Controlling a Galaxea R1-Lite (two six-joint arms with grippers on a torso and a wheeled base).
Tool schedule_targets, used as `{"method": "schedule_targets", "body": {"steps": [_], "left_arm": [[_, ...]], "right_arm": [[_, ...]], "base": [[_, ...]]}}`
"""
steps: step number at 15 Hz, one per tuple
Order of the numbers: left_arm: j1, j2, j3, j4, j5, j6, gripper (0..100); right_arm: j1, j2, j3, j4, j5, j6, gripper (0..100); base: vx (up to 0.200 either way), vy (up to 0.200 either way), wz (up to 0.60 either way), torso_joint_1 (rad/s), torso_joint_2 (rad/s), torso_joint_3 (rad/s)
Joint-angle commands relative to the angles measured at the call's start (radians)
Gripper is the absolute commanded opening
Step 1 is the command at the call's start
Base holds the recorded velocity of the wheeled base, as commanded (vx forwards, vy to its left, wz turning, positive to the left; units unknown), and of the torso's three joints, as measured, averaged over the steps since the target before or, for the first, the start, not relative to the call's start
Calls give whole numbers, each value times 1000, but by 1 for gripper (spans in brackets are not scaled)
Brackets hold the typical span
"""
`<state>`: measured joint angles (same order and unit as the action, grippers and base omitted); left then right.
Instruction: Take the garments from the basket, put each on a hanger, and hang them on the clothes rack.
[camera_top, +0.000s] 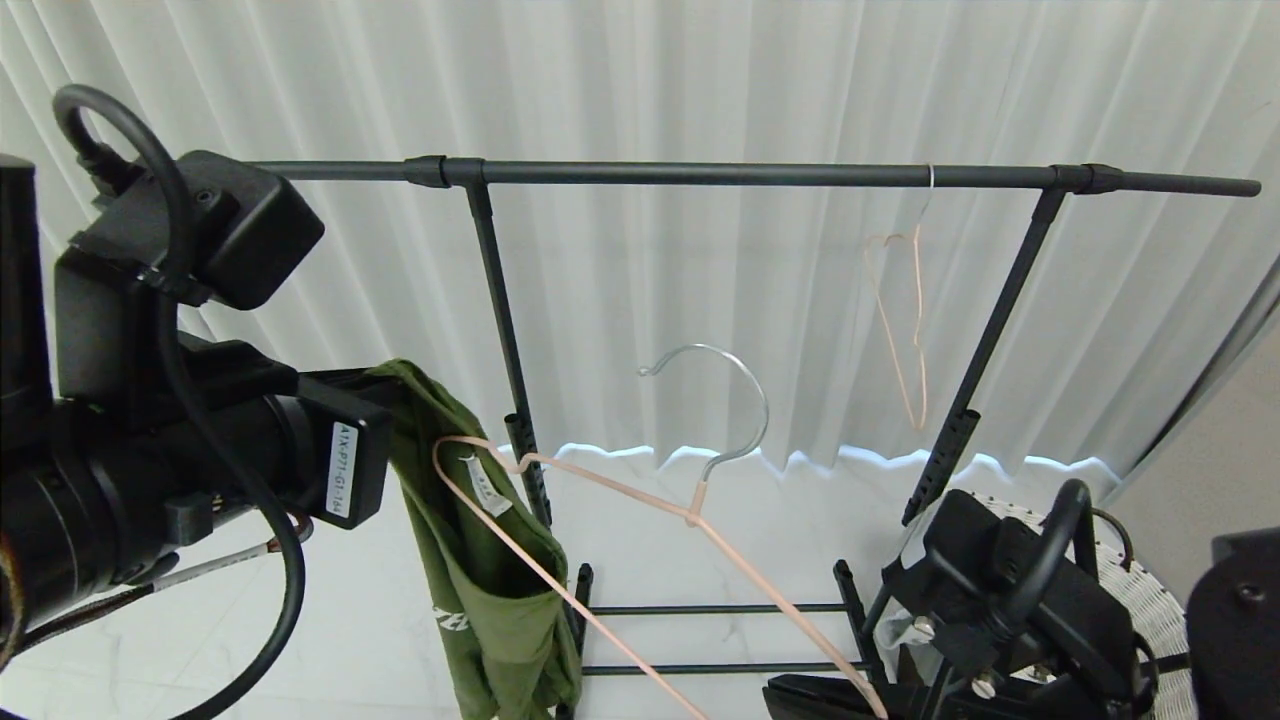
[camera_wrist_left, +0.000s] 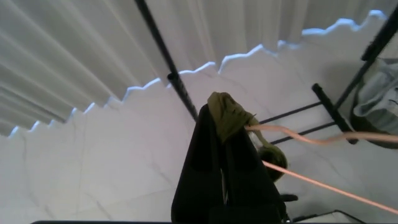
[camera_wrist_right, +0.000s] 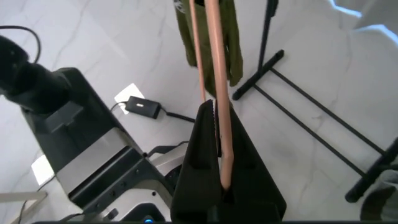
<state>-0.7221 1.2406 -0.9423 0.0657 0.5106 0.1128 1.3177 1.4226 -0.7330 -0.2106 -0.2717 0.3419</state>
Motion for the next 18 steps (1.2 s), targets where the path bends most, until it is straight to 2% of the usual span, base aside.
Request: {"method": "schedule_targets", "body": {"steps": [1,4,9,11,13,16,18], "left_arm": [[43,0,0,0,16,4,0],[95,0,4,2,19,19,0],[86,16,7,0,9,5,0],[86,28,8,0,11,-19,0],[86,29,16,0,11,-13,0],[86,25,20,0,12,-13,0],[86,22,20,0,12,-12,0]], "right_arm": [[-2,-8,15,0,-12,5,0],[-6,-13,35,2,-66,6,0],[9,-8,29,-47,-69,8,0],[48,-19,29,-72,-61,9,0],[91,-31,35,-69,-52,14,0],[97,-39,32,-72,-40,43,0],[94,-76,38,-47,20,45,0]], "base": [[0,0,0,0,0,0],[0,0,0,0,0,0],[0,0,0,0,0,0],[0,0,0,0,0,0],[0,0,0,0,0,0],[0,0,0,0,0,0],[0,0,0,0,0,0]]}}
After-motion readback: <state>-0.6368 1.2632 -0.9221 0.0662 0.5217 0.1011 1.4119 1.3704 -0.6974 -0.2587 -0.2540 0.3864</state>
